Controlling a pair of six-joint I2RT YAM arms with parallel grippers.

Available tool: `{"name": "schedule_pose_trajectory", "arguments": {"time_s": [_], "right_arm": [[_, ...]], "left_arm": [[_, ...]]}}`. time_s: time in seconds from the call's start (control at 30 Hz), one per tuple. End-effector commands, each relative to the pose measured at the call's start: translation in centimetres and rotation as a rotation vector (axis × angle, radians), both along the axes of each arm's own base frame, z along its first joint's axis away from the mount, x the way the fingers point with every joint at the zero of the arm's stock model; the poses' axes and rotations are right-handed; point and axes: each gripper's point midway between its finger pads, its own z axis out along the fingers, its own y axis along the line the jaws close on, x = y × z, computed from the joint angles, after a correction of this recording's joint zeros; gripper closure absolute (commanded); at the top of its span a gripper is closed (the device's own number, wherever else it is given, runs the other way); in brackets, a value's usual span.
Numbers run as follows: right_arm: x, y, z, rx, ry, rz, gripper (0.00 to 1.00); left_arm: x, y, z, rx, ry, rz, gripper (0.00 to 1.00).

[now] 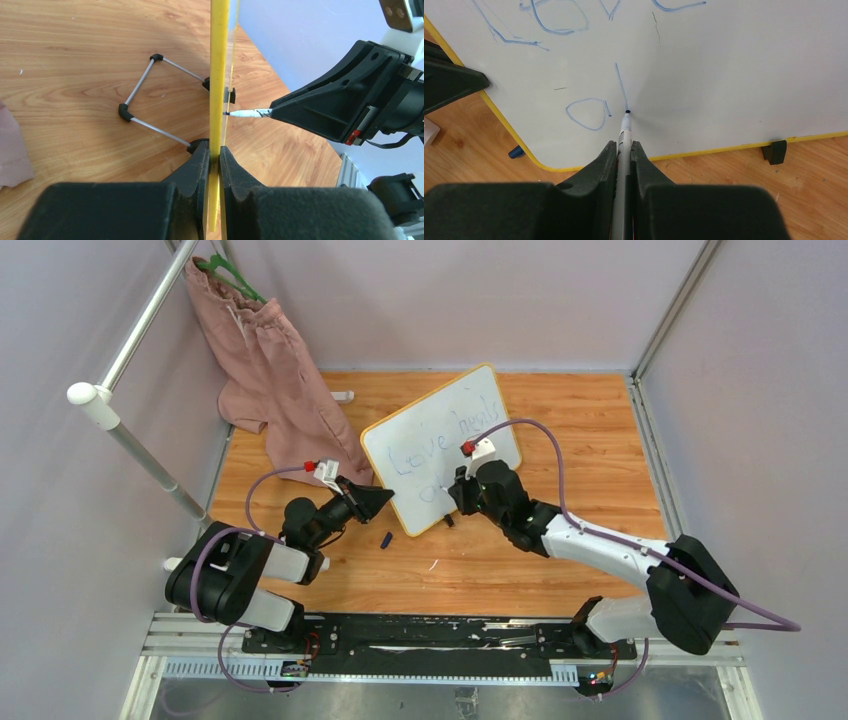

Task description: Write a sentence on the whiteboard

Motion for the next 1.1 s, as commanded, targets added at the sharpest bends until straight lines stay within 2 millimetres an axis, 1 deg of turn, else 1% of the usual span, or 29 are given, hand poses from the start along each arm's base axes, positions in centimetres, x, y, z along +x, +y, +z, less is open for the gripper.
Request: {"name": "schedule_pose_trajectory", "arguments": {"time_s": [0.0, 0.27, 0.4, 0.47, 0.6, 0.8, 0.87, 0.93, 1.07], "right_arm": [[-0.4, -1.1, -1.7, -0.027, 0.039, -0.019, 1.0], [-0.7, -1.6, -2.5, -0.04, 0.049, -0.03, 1.0], [-0.2, -2.1, -1.8, -0.039, 0.029, -0.052, 1.0], [0.2, -2.7, -1.4, -0.037, 0.022, -0.073, 1.0], [0.5, -3.4, 0.0, -0.011, -0.001, -0.086, 1.0], [-0.2, -3.2, 4.1, 0.085, -0.076, -0.052, 1.0], [-0.3, -3.1, 5.1, 0.11, -0.095, -0.042, 1.0], [-0.3, -3.0, 5.9, 0.123, -0.111, -0.039, 1.0], [0.2, -2.9, 6.2, 0.114, -0.12, -0.042, 1.0]], "left_arm": [[-0.6, -0.4, 1.4, -0.013, -0.059, -0.026, 1.0], [-0.6, -0.4, 1.3, -0.013, -0.059, -0.027, 1.0], [-0.6, -0.4, 1.3, -0.012, -0.057, -0.028, 1.0], [-0.6, -0.4, 1.4, -0.012, -0.06, -0.026, 1.0], [-0.6, -0.4, 1.4, -0.011, -0.059, -0.027, 1.0], [-0.5, -0.4, 1.4, -0.015, -0.058, -0.025, 1.0], [-0.6, -0.4, 1.4, -0.015, -0.058, -0.026, 1.0], [-0.6, -0.4, 1.5, -0.016, -0.061, -0.026, 1.0], [-0.6, -0.4, 1.6, -0.016, -0.063, -0.024, 1.0]]}}
